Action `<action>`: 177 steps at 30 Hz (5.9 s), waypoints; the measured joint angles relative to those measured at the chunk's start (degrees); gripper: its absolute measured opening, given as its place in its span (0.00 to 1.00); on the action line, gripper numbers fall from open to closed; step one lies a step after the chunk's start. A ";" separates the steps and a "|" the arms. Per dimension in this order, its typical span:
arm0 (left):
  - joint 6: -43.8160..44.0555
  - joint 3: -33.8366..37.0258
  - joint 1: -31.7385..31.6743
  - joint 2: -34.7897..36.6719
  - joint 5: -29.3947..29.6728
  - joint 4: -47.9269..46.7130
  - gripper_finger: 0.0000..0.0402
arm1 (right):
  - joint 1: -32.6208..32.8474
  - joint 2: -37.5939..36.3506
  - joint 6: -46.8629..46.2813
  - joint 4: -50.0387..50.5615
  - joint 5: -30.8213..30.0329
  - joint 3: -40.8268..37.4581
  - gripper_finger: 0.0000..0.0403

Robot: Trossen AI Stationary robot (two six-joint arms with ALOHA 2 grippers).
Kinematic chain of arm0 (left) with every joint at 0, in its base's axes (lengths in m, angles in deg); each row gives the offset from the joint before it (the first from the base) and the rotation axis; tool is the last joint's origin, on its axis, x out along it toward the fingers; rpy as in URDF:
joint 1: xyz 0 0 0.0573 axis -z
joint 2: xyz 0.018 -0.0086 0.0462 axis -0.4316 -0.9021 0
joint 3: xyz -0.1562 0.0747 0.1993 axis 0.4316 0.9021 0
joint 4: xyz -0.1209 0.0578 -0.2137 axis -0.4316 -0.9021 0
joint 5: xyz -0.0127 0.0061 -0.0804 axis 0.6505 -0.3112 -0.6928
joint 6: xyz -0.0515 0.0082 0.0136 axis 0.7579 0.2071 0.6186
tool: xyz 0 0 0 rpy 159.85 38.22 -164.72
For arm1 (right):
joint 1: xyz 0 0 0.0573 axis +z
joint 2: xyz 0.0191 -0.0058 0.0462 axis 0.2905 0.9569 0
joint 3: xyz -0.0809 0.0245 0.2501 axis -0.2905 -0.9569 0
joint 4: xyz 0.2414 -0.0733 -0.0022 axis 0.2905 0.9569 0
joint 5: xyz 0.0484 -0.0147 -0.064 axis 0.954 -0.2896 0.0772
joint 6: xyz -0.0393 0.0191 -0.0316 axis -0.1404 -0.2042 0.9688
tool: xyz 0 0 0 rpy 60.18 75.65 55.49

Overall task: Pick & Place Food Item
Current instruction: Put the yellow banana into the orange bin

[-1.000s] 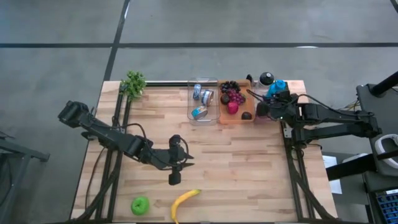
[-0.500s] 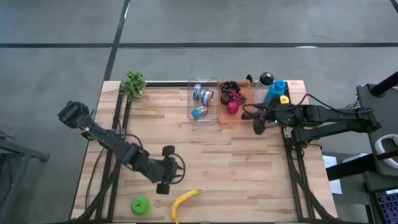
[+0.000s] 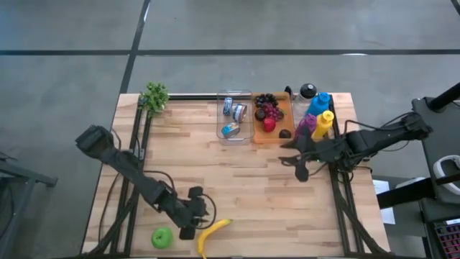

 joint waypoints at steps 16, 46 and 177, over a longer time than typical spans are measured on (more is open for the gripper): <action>-6.64 -3.63 2.30 -12.62 -8.19 8.90 0.29 | 4.68 4.38 -0.14 -4.70 0.11 0.30 0.49; -43.25 -5.15 -21.56 -14.12 -4.98 13.69 0.29 | 4.75 4.24 2.87 -5.55 -0.02 0.26 0.48; -25.32 -11.20 -1.69 7.98 25.94 -5.31 0.29 | -7.91 19.50 -5.72 -9.18 -28.33 4.52 0.16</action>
